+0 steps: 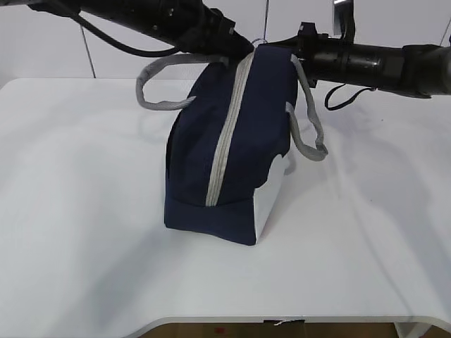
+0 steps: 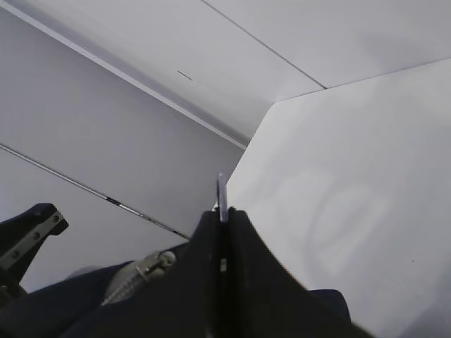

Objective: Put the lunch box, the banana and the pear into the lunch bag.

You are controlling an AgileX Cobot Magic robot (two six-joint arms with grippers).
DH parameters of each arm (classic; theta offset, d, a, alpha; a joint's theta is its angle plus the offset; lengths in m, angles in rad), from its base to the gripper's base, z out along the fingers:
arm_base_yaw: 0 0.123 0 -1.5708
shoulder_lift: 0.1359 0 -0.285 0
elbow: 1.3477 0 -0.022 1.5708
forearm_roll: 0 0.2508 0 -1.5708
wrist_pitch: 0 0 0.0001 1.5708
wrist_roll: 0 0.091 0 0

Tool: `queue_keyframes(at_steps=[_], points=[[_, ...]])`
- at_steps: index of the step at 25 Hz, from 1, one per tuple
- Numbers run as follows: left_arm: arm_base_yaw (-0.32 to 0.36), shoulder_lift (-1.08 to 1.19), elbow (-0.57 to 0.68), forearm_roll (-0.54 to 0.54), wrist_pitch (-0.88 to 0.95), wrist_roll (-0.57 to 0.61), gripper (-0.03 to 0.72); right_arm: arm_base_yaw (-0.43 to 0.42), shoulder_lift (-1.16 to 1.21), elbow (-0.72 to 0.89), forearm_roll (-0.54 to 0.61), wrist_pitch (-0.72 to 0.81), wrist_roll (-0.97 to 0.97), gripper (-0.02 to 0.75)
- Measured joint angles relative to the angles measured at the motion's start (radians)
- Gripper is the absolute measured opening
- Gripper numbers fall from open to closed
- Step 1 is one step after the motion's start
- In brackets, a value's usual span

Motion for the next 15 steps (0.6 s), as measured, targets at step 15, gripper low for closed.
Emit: queue_keyframes(at_steps=[15], points=[[0.021, 0.002, 0.004, -0.084, -0.116, 0.023, 0.01, 0.0, 0.017, -0.069, -0.006, 0.002, -0.024, 0.006]])
